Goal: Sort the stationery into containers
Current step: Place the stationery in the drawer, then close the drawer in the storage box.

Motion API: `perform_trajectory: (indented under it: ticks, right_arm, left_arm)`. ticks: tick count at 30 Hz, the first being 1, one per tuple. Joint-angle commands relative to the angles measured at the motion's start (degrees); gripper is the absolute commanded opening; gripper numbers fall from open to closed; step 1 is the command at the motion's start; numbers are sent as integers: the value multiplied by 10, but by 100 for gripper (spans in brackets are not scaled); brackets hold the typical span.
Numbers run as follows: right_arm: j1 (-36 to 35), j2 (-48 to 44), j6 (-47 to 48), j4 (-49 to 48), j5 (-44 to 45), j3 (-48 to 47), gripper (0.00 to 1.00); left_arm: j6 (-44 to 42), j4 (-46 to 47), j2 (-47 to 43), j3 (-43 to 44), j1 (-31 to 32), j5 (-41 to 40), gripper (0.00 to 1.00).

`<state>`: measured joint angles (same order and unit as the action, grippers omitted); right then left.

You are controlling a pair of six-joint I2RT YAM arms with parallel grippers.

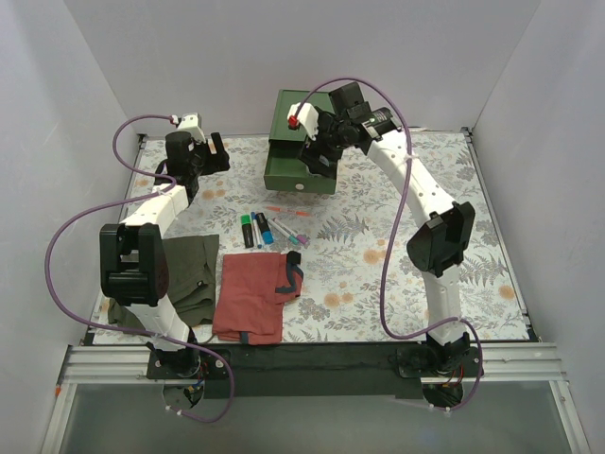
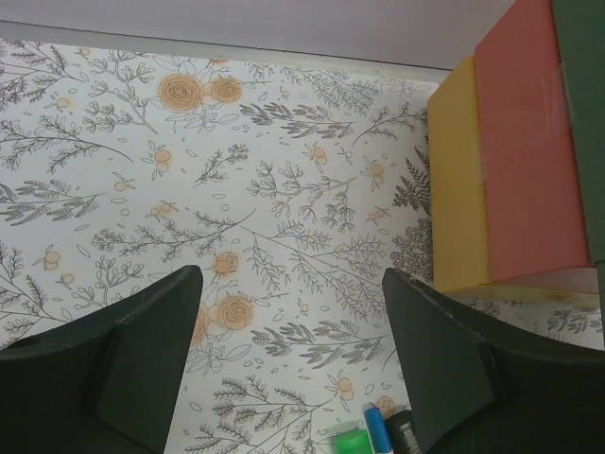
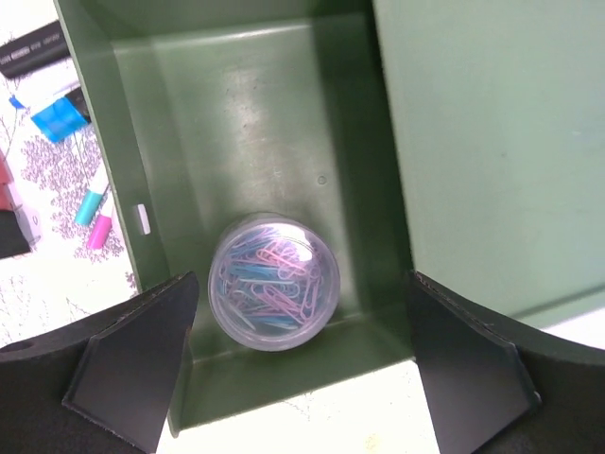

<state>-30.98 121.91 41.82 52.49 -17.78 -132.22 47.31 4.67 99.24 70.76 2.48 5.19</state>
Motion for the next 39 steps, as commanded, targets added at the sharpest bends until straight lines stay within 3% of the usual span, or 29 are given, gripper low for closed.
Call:
perform_trajectory:
  ticks: [1,8,10,11,14,19,25,39]
  right_arm:
    - [3,-64,-31,-38,12,-23,97]
    - [4,-148,-98,-77,-18,57,91]
    - [4,-177,-114,-85,-51,115,71]
    - [4,-185,-117,-86,-65,133,47]
    - [1,-212,-109,-90,-125,204,2]
    - [-26,-239,-56,-100,-146,323,1]
    - [-64,-280,-46,-200,-129,421,1]
    - [-56,-163,-106,-261,-6,326,1]
  left_arm:
    - [-1,-2,-19,18,2,6,78]
    - [-5,-1,-30,24,2,-8,78]
    - [-6,-2,-35,20,2,-29,78]
    - [-4,-2,-41,13,2,-35,77]
    - [-2,-6,-56,1,2,-59,77]
    - [9,-9,-74,-27,3,-81,77]
    - [-2,-9,-89,-44,4,-88,77]
    - [3,-26,-143,-98,4,-81,77]
